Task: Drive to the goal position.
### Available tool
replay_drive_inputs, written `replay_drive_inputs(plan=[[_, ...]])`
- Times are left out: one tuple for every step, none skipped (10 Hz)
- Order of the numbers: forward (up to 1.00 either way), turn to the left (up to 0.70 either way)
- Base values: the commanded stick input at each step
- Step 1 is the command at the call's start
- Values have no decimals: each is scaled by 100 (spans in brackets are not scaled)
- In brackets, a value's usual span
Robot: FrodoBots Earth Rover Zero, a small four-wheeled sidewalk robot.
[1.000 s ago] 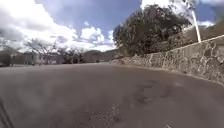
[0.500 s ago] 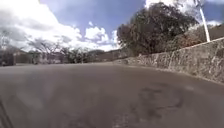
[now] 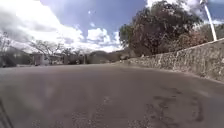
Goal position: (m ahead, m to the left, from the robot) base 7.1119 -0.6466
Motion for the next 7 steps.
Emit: replay_drive_inputs(plan=[[70, 0], [70, 0], [70, 0], [70, 0], [70, 0], [70, 0], [70, 0]])
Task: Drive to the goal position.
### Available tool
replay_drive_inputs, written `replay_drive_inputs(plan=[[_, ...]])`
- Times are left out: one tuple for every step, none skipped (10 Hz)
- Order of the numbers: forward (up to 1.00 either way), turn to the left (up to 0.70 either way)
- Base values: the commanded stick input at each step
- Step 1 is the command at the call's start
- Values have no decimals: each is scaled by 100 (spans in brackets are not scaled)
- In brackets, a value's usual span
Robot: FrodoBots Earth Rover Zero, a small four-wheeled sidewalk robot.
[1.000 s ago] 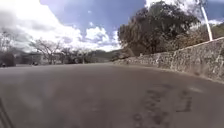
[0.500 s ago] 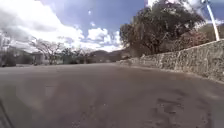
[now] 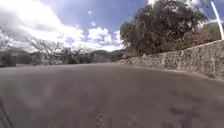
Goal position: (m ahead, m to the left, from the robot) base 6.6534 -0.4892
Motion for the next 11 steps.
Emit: replay_drive_inputs(plan=[[70, 0], [70, 0], [70, 0], [70, 0], [70, 0], [70, 0], [70, 0], [70, 0], [70, 0], [70, 0], [70, 0]])
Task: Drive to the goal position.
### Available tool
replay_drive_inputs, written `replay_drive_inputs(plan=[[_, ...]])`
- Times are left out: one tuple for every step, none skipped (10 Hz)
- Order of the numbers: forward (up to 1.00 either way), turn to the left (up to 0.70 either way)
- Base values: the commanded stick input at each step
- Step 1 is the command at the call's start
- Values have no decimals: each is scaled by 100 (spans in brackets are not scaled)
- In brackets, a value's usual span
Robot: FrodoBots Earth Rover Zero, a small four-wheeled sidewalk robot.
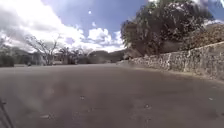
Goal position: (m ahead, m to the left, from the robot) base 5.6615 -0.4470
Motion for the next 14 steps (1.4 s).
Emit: replay_drive_inputs(plan=[[70, 0], [70, 0], [70, 0], [70, 0], [70, 0], [70, 0], [70, 0], [70, 0], [70, 0], [70, 0], [70, 0], [70, 0], [70, 0], [70, 0]])
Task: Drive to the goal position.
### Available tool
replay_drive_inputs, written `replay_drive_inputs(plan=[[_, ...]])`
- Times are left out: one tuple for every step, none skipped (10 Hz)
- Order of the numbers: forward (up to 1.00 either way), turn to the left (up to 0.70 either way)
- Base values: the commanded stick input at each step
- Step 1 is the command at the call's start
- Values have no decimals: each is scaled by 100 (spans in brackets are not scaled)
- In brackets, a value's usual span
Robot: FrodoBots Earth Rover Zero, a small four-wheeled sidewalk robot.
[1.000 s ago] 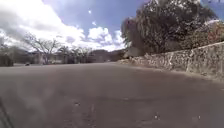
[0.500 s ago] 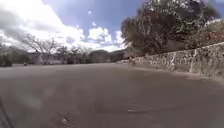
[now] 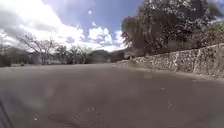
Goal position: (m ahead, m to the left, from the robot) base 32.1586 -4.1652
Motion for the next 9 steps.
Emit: replay_drive_inputs(plan=[[70, 0], [70, 0], [70, 0], [70, 0], [70, 0], [70, 0], [70, 0], [70, 0], [70, 0]])
